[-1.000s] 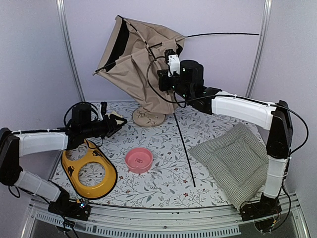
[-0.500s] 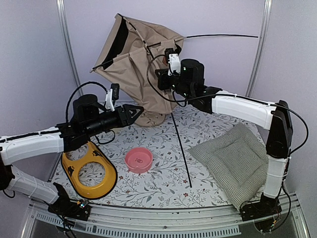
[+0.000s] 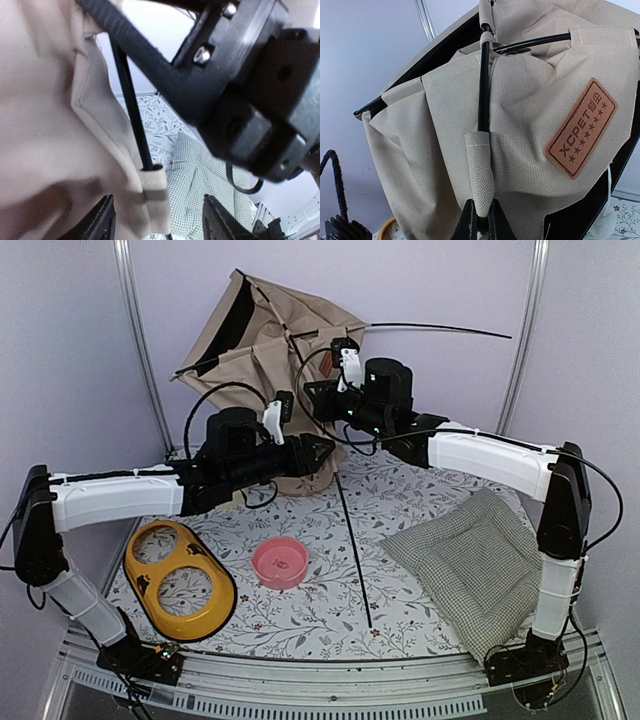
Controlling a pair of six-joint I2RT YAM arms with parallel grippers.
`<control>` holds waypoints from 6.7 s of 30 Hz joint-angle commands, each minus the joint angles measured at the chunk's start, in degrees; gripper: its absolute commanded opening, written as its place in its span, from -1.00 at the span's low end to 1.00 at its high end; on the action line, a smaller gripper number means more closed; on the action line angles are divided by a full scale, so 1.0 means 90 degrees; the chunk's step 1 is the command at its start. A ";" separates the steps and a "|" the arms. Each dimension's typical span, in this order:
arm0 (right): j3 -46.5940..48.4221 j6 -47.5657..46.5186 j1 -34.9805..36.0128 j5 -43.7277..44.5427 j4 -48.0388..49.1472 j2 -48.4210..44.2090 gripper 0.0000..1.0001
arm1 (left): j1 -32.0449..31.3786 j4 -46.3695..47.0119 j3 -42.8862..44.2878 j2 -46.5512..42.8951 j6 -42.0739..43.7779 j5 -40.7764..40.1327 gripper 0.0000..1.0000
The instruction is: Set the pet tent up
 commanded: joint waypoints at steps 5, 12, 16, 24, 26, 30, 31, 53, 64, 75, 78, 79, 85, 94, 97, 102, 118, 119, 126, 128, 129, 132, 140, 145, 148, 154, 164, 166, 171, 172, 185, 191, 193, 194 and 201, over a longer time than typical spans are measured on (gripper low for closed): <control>0.0249 0.0174 -0.0029 -0.0213 0.0132 -0.0512 -1.00 | -0.0102 -0.0293 0.0496 0.0476 0.0222 -0.0410 0.25; -0.0059 0.0090 -0.0020 -0.0352 -0.0032 -0.0816 -1.00 | -0.0093 -0.0403 0.0630 0.0679 0.0300 -0.0415 0.08; -0.0176 0.0071 -0.0027 -0.0439 -0.0116 -0.0960 -1.00 | -0.0097 -0.0403 0.0729 0.0807 0.0307 -0.0311 -0.22; -0.0318 0.0068 -0.0028 -0.0693 -0.0339 -0.1103 -0.94 | -0.0072 -0.0250 0.0775 0.0925 0.0214 -0.0016 -1.00; -0.0407 0.0038 -0.0025 -0.0706 -0.0416 -0.1164 -0.87 | -0.0052 -0.0099 0.0707 0.0892 0.0142 0.0067 -1.00; -0.0778 -0.0073 -0.0023 -0.0761 -0.0533 -0.1436 -0.52 | 0.0025 0.0282 0.0452 0.0769 -0.0053 0.0178 -1.00; -0.0964 -0.0103 -0.0024 -0.0761 -0.0549 -0.1533 -0.42 | 0.0048 0.0339 0.0398 0.0740 -0.0081 0.0174 -1.00; -0.6030 0.0608 0.0629 -0.1712 -0.0937 -0.4451 0.41 | 0.0346 0.1004 0.0303 0.0590 -0.0666 0.0654 -1.00; -0.7562 0.1644 0.1328 -0.2144 -0.0304 -0.4360 0.19 | 0.0357 0.0916 0.0650 0.0763 -0.0700 0.0701 -1.00; -0.7941 0.2108 0.1552 -0.2277 0.0470 -0.3258 -0.06 | 0.0360 0.0881 0.0803 0.0807 -0.0702 0.0751 -1.00; -0.7978 0.2185 0.1552 -0.2088 0.0510 -0.3151 -0.15 | 0.0361 0.0874 0.0816 0.0789 -0.0695 0.0771 -1.00; -0.7983 0.2200 0.1552 -0.2048 0.0528 -0.3127 -0.20 | 0.0372 0.0868 0.0816 0.0781 -0.0702 0.0775 -1.00; -0.7983 0.2319 0.1552 -0.1960 0.0644 -0.2900 -0.45 | 0.0386 0.0878 0.0826 0.0779 -0.0708 0.0851 -1.00; -0.7895 0.2351 0.1552 -0.1633 0.0528 -0.2873 -0.75 | 0.0419 0.0898 0.0789 0.0740 -0.0741 0.0995 -1.00; -0.7729 0.2288 0.1552 -0.1507 0.0349 -0.2903 -1.00 | 0.0428 0.0902 0.0751 0.0731 -0.0771 0.1074 -1.00; -0.7440 0.2168 0.1552 -0.0943 -0.0179 -0.3273 -1.00 | 0.0471 0.0906 0.0630 0.0615 -0.0793 0.1198 -1.00; -0.6515 0.1911 0.1552 -0.0099 -0.1328 -0.3794 -1.00 | 0.0514 0.1182 -0.0215 -0.0521 -0.0581 0.1639 -0.05; -0.6470 0.1911 0.1552 -0.0072 -0.1346 -0.3794 -1.00 | 0.0509 0.1218 -0.0377 -0.0648 -0.0560 0.1659 -0.03; -0.6215 0.1907 0.1540 0.0131 -0.1405 -0.3817 -1.00 | 0.0512 0.1276 -0.1523 -0.1606 -0.0543 0.1573 -0.10; -0.6143 0.1885 0.1542 0.0133 -0.1408 -0.3802 -1.00 | 0.0601 0.1166 -0.1855 -0.1769 -0.0666 0.1436 -0.12; -0.6108 0.1874 0.1543 0.0128 -0.1414 -0.3790 -1.00 | 0.0681 0.1166 -0.2041 -0.1824 -0.0786 0.1432 -0.13; -0.6022 0.1853 0.1540 0.0088 -0.1424 -0.3757 -1.00 | 0.1044 0.1496 -0.2589 -0.1875 -0.1198 0.1560 -0.15; -0.5931 0.1854 0.1543 0.0006 -0.1433 -0.3753 -1.00 | 0.2098 0.3135 -0.2852 -0.0849 -0.2016 0.2603 -0.08; -0.5868 0.1844 0.1543 -0.0006 -0.1441 -0.3785 -1.00 | 0.2472 0.4250 -0.2701 -0.0054 -0.2653 0.3015 -0.04; -0.5852 0.1826 0.1536 -0.0020 -0.1441 -0.3798 -1.00 | 0.2612 0.4871 -0.2636 0.0360 -0.3009 0.3165 -0.04; -0.5848 0.1804 0.1543 -0.0034 -0.1466 -0.3823 -1.00 | 0.2801 0.5965 -0.2519 0.1009 -0.3659 0.3318 -0.07; -0.5847 0.1821 0.1542 -0.0023 -0.1483 -0.3808 -1.00 | 0.2908 0.6482 -0.2121 0.1539 -0.3993 0.3459 -0.14; -0.5854 0.1822 0.1540 -0.0024 -0.1477 -0.3811 -1.00 | 0.2913 0.6499 -0.2046 0.1610 -0.4013 0.3468 -0.16; -0.5848 0.1825 0.1543 -0.0024 -0.1481 -0.3812 -1.00 | 0.2918 0.6615 -0.2002 0.1754 -0.4114 0.3452 -0.22; -0.5850 0.1824 0.1543 -0.0024 -0.1474 -0.3810 -1.00 | 0.2918 0.6611 -0.1982 0.1798 -0.4148 0.3459 -0.23; -0.5772 0.1813 0.1543 -0.0043 -0.1490 -0.3757 -1.00 | 0.2751 0.6790 -0.2351 0.2208 -0.4789 0.3413 -0.13; -0.5771 0.1849 0.1533 -0.0068 -0.1431 -0.3739 -1.00 | 0.2657 0.6761 -0.2731 0.2168 -0.4972 0.3262 -0.05; -0.5776 0.1866 0.1523 -0.0112 -0.1399 -0.3711 -1.00 | 0.2614 0.6804 -0.2887 0.2124 -0.5059 0.3148 -0.06; -0.5771 0.1866 0.1523 -0.0141 -0.1377 -0.3685 -1.00 | 0.2585 0.6805 -0.2972 0.2104 -0.5086 0.3109 -0.07; -0.5684 0.1906 0.1511 -0.0284 -0.1246 -0.3534 -1.00 | 0.2407 0.7360 -0.3729 0.2156 -0.5729 0.2492 -0.08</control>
